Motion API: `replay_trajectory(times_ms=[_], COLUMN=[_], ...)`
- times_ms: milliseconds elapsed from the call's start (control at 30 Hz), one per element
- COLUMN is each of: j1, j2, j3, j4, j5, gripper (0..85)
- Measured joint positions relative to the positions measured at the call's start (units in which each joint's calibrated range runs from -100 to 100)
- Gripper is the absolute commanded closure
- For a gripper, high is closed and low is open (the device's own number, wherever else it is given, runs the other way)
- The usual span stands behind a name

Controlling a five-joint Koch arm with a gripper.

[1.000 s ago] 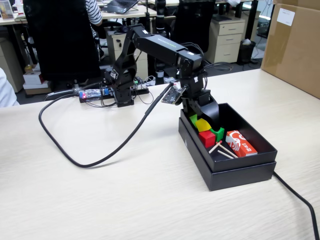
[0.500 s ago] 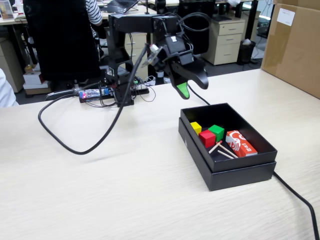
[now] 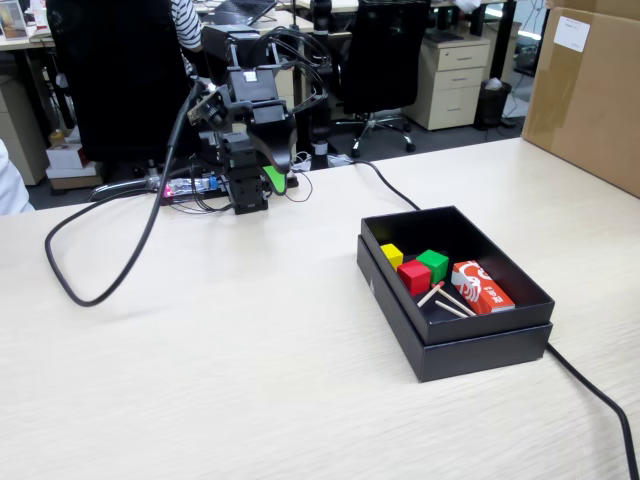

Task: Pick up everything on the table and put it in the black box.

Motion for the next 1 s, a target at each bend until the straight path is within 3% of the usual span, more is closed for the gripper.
replay_trajectory(times_ms=[267, 467, 900, 1000], j1=[-1.47, -2.34, -3.03, -3.17], j2=[-9.06, -9.58, -10.49, -10.49], j3=[-17.8, -35.97, -58.79, -59.79], j4=[5.96, 22.14, 53.35, 54.9], j5=[-0.2, -1.22, -6.94, -7.72], gripper=[33.3, 33.3, 33.3, 33.4])
